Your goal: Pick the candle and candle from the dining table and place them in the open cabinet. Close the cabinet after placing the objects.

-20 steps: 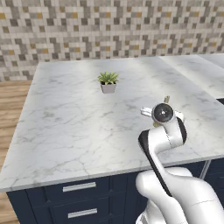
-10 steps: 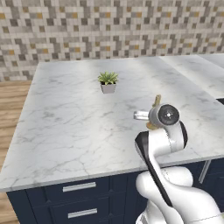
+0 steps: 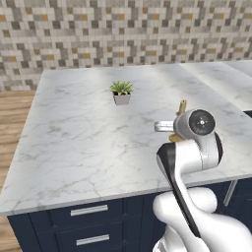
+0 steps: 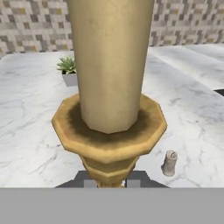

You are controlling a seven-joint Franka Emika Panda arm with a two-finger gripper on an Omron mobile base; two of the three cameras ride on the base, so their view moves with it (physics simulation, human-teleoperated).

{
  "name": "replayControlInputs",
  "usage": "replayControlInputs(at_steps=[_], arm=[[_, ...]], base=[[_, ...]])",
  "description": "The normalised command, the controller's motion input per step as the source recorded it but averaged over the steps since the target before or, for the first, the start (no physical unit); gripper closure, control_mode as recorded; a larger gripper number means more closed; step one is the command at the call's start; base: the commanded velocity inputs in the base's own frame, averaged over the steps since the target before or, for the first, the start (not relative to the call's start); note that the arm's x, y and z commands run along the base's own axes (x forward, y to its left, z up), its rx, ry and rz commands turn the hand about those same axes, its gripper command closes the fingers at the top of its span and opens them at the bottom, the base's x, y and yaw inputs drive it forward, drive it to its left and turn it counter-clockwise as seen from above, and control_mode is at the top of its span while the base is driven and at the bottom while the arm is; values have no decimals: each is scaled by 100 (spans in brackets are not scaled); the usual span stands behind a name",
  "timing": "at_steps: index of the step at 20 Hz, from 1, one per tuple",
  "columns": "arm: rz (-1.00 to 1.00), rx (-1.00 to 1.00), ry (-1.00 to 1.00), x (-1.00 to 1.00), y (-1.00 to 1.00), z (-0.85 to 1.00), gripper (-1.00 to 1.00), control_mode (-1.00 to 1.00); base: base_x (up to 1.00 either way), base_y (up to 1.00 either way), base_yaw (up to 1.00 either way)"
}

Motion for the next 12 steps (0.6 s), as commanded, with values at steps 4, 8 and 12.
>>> replayControlInputs(at_steps=[4,8,12], arm=[[0,-1,0,-26,0,7,100,-100],[2,0,0,-26,-3,0,100,-100],[2,-1,0,-17,0,0,100,-100]], base=[[0,0,0],[0,0,0],[0,0,0]])
